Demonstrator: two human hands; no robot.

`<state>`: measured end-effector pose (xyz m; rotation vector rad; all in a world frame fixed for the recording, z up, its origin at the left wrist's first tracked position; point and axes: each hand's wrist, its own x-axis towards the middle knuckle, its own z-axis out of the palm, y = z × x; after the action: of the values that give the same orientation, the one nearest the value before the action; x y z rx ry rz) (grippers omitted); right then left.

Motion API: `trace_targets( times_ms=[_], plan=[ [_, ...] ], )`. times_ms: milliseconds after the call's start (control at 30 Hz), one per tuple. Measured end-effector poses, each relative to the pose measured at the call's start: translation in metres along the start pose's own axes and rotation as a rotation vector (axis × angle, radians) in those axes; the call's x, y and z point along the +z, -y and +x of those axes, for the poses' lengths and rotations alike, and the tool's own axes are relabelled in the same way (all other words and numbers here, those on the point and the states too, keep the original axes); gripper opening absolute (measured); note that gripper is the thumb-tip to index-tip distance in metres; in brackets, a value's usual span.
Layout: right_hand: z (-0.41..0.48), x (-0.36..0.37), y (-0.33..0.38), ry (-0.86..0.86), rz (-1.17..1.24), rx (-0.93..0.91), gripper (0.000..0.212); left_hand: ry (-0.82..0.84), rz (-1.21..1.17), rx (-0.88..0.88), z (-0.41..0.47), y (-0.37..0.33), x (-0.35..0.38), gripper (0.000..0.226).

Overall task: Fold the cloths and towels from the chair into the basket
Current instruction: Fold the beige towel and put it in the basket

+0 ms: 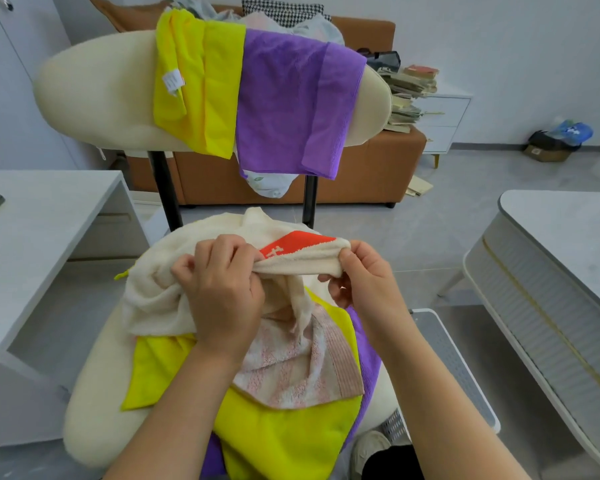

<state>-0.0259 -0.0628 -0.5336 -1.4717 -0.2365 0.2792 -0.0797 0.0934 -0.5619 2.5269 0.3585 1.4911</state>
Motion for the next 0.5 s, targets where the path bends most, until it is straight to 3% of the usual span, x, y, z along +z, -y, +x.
trace_targets(
  times_ms=[133,300,400,500],
  plan=[
    [-0.001,0.004,0.005,0.01,0.114,-0.034,0.02,0.054,-0.156,0.048,0.004,0.004,-0.004,0.021],
    [0.0,0.006,0.019,0.124,0.251,-0.092,0.037,0.196,-0.47,-0.103,0.01,0.0,-0.014,0.024],
    [-0.001,0.007,0.036,0.072,-0.023,-0.298,0.031,0.273,-0.386,0.025,0.033,0.005,-0.032,0.022],
    [0.004,0.005,0.066,-0.122,-0.02,-0.357,0.019,0.379,-0.202,0.242,0.066,0.009,-0.051,0.02]
  ],
)
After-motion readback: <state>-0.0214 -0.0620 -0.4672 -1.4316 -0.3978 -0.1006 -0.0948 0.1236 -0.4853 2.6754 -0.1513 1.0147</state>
